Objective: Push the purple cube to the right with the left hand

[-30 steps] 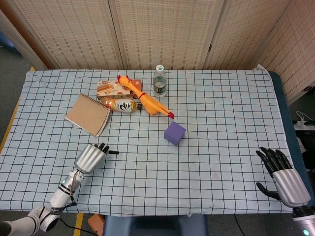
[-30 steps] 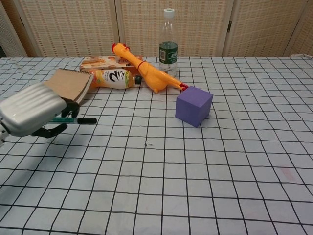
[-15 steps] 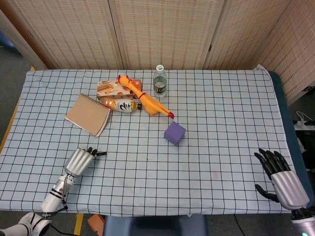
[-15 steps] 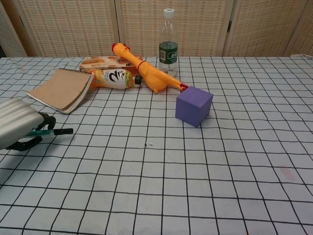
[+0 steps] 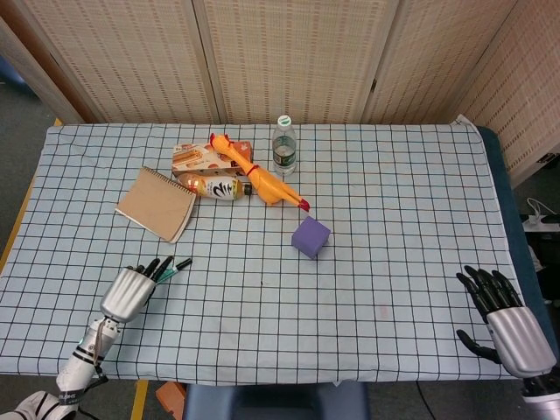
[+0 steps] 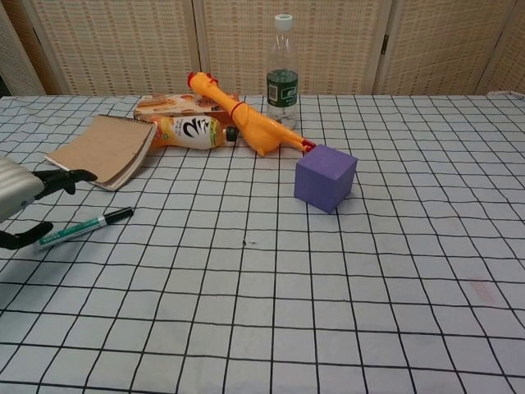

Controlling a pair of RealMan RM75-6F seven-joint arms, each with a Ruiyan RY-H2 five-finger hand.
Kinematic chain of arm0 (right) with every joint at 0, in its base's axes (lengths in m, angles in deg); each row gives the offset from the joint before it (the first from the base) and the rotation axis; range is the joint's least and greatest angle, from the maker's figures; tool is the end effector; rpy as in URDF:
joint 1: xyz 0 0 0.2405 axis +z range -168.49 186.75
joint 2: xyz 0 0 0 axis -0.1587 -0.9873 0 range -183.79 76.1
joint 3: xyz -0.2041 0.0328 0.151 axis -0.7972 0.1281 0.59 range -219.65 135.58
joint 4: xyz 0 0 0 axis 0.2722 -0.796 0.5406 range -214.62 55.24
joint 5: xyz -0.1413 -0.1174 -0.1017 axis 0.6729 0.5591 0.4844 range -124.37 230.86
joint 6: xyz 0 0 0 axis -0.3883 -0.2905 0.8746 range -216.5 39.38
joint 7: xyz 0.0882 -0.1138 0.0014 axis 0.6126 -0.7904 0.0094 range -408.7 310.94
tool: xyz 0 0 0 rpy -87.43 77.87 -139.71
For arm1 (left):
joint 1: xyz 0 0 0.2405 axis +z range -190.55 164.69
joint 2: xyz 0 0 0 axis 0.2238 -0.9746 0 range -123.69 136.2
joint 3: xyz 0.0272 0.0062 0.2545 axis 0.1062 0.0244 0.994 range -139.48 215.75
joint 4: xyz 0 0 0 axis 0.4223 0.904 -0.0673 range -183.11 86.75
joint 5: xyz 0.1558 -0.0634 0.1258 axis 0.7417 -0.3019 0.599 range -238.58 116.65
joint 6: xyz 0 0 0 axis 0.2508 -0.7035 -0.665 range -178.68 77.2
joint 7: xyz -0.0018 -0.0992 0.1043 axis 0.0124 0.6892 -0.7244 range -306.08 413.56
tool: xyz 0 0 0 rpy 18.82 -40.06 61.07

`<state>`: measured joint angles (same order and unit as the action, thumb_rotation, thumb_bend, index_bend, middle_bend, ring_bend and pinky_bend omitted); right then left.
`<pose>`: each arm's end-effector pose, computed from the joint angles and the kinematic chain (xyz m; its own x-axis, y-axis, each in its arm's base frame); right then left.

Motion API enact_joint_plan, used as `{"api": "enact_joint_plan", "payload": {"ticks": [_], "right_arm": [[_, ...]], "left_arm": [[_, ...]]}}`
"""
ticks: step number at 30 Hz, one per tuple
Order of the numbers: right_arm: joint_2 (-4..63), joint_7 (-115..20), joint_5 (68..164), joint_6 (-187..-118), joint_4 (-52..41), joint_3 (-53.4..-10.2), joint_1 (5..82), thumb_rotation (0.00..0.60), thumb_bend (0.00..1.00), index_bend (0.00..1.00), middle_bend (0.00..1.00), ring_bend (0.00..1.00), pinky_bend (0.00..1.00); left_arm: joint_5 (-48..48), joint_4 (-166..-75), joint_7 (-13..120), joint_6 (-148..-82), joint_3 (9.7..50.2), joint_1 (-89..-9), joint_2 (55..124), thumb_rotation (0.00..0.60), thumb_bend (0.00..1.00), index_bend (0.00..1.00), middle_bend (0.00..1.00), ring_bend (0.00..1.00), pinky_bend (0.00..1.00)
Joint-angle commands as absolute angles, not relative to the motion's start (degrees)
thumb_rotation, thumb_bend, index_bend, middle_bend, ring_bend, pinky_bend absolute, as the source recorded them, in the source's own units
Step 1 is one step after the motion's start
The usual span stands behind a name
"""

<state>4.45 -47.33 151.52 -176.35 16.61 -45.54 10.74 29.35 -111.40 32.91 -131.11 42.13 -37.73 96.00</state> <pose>-0.2922 -0.1374 0.1643 0.4099 -0.0910 0.9076 -0.9056 -0.1597 0.3929 -0.2752 0.2670 0.0233 0.7523 -0.1271 0.6464 0.5624 -0.3872 -0.7306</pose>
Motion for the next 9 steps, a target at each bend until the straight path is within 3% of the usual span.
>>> {"api": "enact_joint_plan", "payload": {"ticks": [1, 3, 5, 9], "right_arm": [[4.52, -47.30, 151.60, -176.35, 16.53, -45.57, 10.74, 0.600, 0.15, 0.00, 0.00, 0.00, 0.00], [4.54, -47.19, 151.87, -176.40, 16.46, -45.69, 10.73, 0.600, 0.15, 0.00, 0.00, 0.00, 0.00], [4.65, -47.17, 152.10, -176.50, 16.37, -45.75, 10.71, 0.600, 0.15, 0.00, 0.00, 0.00, 0.00], [4.90, -47.31, 152.65, -176.26, 16.11, -45.97, 10.86, 0.600, 0.15, 0.00, 0.00, 0.00, 0.00]], "left_arm": [[29.31, -120.32, 44.23, -138.68, 41.27, -32.72, 91.11, 0.600, 0.39, 0.13, 0.19, 0.14, 0.32], [29.26, -123.72, 52.23, -141.37, 41.66, -30.44, 89.15, 0.600, 0.38, 0.13, 0.17, 0.07, 0.17], [29.59, -125.76, 60.45, -143.57, 42.42, -28.31, 86.85, 0.600, 0.37, 0.13, 0.15, 0.04, 0.10], [29.89, -130.12, 62.67, -142.70, 44.06, -26.80, 80.92, 0.600, 0.35, 0.11, 0.08, 0.00, 0.09]]}}
